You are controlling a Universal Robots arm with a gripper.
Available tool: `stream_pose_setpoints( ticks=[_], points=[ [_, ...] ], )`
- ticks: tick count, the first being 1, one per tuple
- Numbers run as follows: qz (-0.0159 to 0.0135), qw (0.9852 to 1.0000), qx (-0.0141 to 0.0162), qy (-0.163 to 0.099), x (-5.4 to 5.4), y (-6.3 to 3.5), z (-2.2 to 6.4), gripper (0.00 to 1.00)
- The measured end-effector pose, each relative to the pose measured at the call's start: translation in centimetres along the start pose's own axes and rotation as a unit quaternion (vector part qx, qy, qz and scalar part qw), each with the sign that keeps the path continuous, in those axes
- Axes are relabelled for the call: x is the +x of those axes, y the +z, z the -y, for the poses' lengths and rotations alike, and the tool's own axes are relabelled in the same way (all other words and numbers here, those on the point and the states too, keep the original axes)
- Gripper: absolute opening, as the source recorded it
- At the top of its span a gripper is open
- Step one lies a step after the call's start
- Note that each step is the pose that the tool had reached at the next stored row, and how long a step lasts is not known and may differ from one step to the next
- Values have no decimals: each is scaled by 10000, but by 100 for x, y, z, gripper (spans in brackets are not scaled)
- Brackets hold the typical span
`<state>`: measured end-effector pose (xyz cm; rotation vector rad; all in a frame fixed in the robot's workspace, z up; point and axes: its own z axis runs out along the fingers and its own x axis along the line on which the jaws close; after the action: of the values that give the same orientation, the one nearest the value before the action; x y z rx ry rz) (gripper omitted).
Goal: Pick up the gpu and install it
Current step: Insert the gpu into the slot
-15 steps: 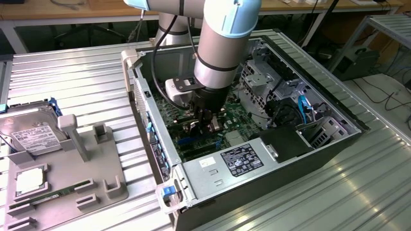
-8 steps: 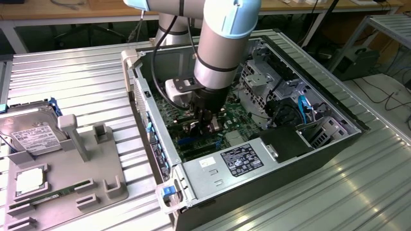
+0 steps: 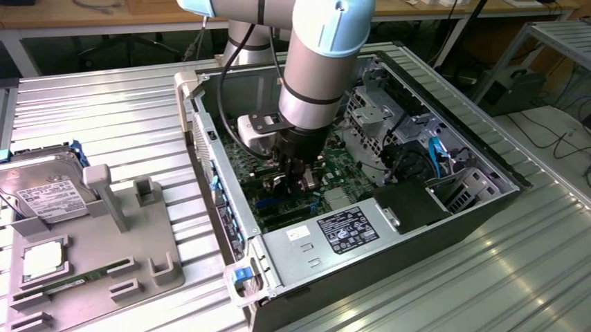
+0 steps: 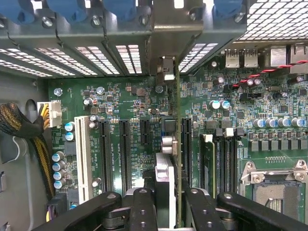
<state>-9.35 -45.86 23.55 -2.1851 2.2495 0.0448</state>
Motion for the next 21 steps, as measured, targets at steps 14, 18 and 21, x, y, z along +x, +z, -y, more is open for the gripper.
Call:
stream_pose_setpoints(
  ticks=[14,18,21],
  points=[
    [1,10000,1,0,0,15,-8,28],
    [-2,10000,-20,1,1,24,-13,28],
    [-7,10000,-56,-2,3,55,-11,28]
  ],
)
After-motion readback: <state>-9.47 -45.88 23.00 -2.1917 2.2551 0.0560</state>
